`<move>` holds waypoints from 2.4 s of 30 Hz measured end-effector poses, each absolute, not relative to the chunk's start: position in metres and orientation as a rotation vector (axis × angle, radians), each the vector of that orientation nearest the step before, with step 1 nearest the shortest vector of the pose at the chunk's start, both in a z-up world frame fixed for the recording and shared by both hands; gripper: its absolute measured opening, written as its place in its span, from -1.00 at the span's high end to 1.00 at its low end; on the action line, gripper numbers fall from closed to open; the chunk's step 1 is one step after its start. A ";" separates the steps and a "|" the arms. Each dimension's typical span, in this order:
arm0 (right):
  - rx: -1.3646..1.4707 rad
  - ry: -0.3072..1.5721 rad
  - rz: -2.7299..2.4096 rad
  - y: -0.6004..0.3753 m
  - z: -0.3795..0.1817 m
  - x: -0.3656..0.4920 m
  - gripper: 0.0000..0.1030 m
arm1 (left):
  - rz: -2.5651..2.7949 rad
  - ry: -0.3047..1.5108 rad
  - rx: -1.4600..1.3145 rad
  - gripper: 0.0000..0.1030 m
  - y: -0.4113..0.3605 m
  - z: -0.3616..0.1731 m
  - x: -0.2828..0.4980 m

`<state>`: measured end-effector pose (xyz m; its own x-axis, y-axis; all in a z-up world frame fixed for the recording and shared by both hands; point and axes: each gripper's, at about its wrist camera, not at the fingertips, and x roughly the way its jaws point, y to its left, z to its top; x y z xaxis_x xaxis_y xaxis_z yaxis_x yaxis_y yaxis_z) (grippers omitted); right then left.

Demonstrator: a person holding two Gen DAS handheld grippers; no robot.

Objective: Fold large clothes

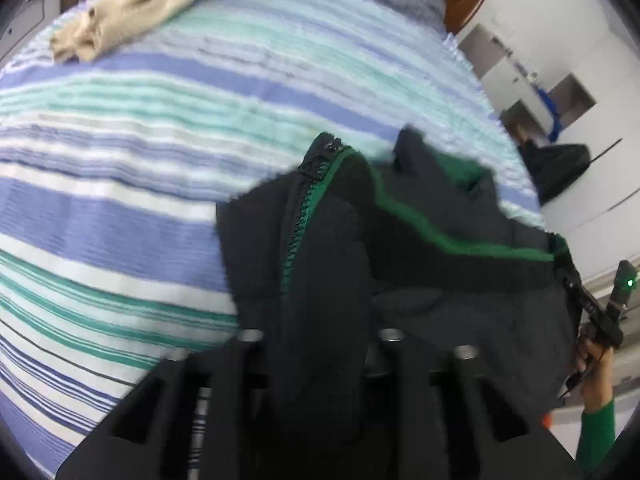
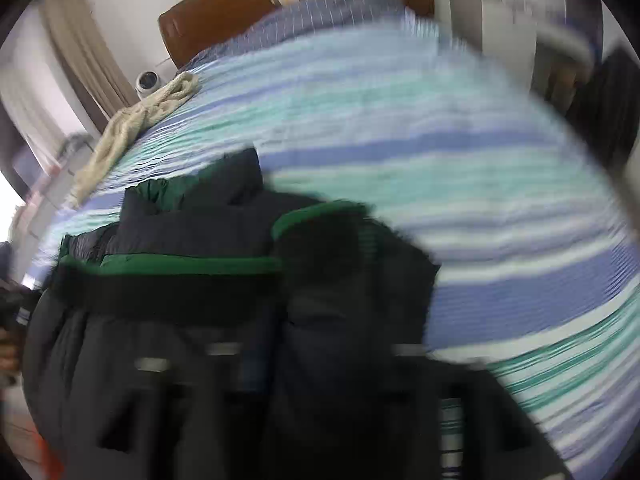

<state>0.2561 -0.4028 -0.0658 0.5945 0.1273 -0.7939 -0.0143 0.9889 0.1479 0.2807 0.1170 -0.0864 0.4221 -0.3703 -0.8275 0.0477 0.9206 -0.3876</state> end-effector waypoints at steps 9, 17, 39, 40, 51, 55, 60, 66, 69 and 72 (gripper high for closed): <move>0.082 0.738 -0.022 -0.401 -0.005 0.315 0.65 | -0.105 0.857 -0.181 0.63 0.086 -0.059 0.314; 0.140 0.894 -0.107 -0.420 -0.143 0.324 0.64 | -0.073 0.886 -0.270 0.02 0.102 -0.164 0.331; 0.229 0.832 -0.085 -0.427 -0.170 0.327 0.58 | -0.081 0.855 -0.286 -0.02 0.099 -0.171 0.330; 0.232 0.831 -0.083 -0.428 -0.170 0.327 0.58 | -0.082 0.855 -0.287 -0.02 0.099 -0.171 0.330; 0.271 0.822 -0.060 -0.436 -0.173 0.328 0.58 | -0.086 0.855 -0.294 -0.03 0.099 -0.171 0.330; 0.285 0.817 -0.053 -0.439 -0.174 0.328 0.58 | -0.094 0.855 -0.310 -0.03 0.102 -0.172 0.329; 0.325 0.807 -0.036 -0.445 -0.176 0.327 0.58 | -0.093 0.861 -0.310 -0.03 0.101 -0.172 0.331; 0.387 0.806 -0.017 -0.454 -0.181 0.328 0.56 | -0.082 0.870 -0.300 -0.10 0.100 -0.169 0.330; 0.394 0.819 -0.012 -0.453 -0.181 0.330 0.50 | -0.048 0.901 -0.264 -0.27 0.096 -0.165 0.331; 0.431 0.828 0.012 -0.458 -0.181 0.331 0.48 | -0.018 0.970 -0.228 -0.31 0.094 -0.147 0.328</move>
